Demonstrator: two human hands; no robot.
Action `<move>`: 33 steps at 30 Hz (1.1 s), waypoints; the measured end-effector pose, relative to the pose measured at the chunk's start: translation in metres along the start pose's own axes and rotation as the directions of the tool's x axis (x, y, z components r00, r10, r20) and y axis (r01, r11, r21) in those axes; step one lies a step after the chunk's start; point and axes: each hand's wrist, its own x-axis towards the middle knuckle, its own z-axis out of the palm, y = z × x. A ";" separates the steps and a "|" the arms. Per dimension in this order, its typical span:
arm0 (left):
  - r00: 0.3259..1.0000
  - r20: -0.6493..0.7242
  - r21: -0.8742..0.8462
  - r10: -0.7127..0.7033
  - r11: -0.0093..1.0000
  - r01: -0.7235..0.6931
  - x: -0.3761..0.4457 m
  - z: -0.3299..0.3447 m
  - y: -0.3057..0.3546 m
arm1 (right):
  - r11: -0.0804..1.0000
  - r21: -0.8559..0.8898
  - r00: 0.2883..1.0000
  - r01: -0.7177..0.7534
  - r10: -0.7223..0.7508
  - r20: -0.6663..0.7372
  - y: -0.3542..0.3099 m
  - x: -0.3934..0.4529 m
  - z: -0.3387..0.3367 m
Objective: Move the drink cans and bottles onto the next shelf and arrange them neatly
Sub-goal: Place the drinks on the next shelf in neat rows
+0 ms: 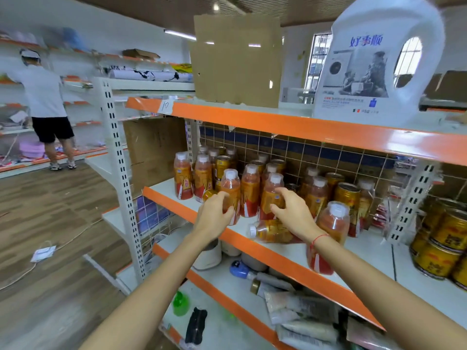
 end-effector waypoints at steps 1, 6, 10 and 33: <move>1.000 -0.007 0.001 -0.001 1.000 0.001 0.005 -0.003 -0.004 | 1.000 0.004 1.000 0.003 -0.003 -0.005 -0.004 0.005 0.003; 1.000 -0.020 0.010 0.006 1.000 -0.006 0.033 -0.015 -0.028 | 1.000 0.011 0.999 -0.009 0.010 -0.043 -0.022 0.029 0.021; 0.998 0.000 0.012 0.064 0.998 -0.064 0.070 -0.023 -0.056 | 0.999 0.012 0.993 -0.037 0.038 -0.108 -0.033 0.054 0.034; 0.915 0.267 -0.027 0.302 0.952 -0.306 0.216 -0.029 -0.125 | 0.946 -0.128 0.938 -0.298 0.265 -0.223 -0.056 0.164 0.075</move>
